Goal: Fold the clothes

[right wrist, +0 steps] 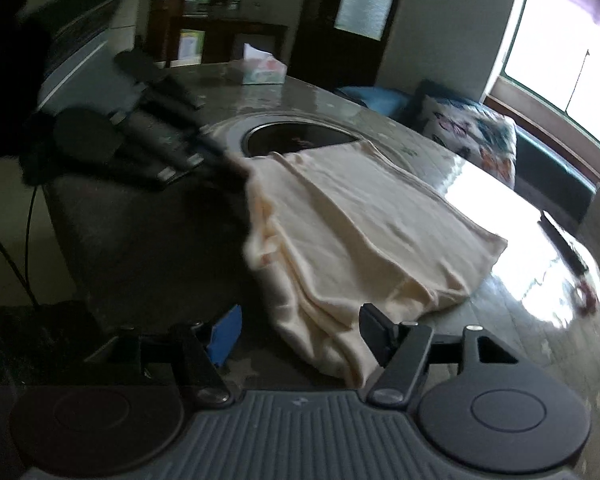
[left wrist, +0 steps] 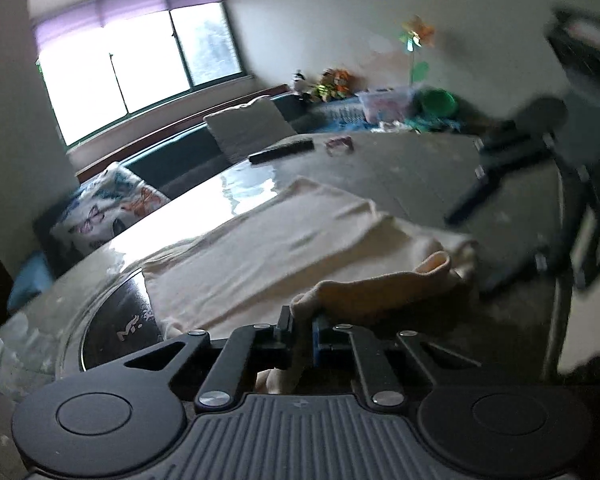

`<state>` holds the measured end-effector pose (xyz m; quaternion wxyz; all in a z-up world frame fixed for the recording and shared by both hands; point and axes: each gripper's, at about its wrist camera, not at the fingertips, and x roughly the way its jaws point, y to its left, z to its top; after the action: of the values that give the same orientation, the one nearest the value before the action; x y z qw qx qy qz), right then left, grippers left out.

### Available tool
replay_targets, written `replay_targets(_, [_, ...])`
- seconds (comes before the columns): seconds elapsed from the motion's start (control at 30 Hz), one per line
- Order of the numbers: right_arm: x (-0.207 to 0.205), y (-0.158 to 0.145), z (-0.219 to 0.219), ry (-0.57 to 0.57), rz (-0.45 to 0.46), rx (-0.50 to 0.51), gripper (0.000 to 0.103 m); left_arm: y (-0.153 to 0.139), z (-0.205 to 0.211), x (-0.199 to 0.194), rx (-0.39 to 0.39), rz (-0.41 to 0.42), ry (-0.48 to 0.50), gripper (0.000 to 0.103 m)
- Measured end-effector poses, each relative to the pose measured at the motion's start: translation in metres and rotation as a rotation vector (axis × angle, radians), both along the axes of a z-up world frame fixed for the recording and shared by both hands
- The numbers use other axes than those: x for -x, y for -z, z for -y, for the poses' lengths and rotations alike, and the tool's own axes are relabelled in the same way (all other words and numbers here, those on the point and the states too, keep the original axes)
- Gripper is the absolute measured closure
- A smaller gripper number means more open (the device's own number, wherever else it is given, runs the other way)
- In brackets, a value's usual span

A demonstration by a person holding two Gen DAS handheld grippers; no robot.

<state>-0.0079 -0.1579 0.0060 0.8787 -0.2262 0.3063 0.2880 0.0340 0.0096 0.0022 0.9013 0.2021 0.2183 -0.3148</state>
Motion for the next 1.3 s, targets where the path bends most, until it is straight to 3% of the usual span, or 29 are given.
replay_targets(0.1, [-0.010, 0.005, -0.005, 0.005, 0.015, -0.015, 0.037, -0.003, 0.002, -0.012, 0.018, -0.012, -0.011, 0.094])
replay_targets(0.2, [-0.023, 0.010, -0.008, 0.018, 0.010, -0.033, 0.046, -0.004, 0.002, -0.018, 0.024, -0.026, -0.016, 0.094])
replay_targets(0.27, [-0.033, 0.012, -0.008, 0.036, -0.016, -0.053, 0.064, -0.003, 0.001, -0.019, 0.023, -0.038, -0.022, 0.092])
replay_targets(0.43, [-0.053, 0.009, 0.003, 0.102, -0.109, -0.139, 0.089, 0.001, -0.007, -0.011, 0.017, -0.042, -0.040, 0.085])
replay_targets(0.5, [-0.059, 0.005, 0.006, 0.123, -0.130, -0.173, 0.091, 0.003, -0.011, -0.005, 0.006, -0.030, -0.042, 0.079])
replay_targets(0.57, [-0.062, 0.002, 0.007, 0.136, -0.135, -0.190, 0.092, 0.006, -0.012, 0.002, -0.013, -0.008, -0.050, 0.065])
replay_targets(0.9, [-0.071, -0.013, 0.013, 0.185, -0.113, -0.240, 0.094, 0.026, -0.021, 0.008, -0.143, 0.070, -0.059, 0.064])
replay_targets(1.17, [-0.064, -0.009, 0.014, 0.214, -0.107, -0.272, 0.098, 0.026, -0.027, 0.012, -0.150, 0.091, -0.027, 0.089])
replay_targets(1.3, [-0.055, -0.011, 0.018, 0.218, -0.098, -0.304, 0.099, 0.018, -0.028, 0.018, -0.119, 0.080, -0.031, 0.091])
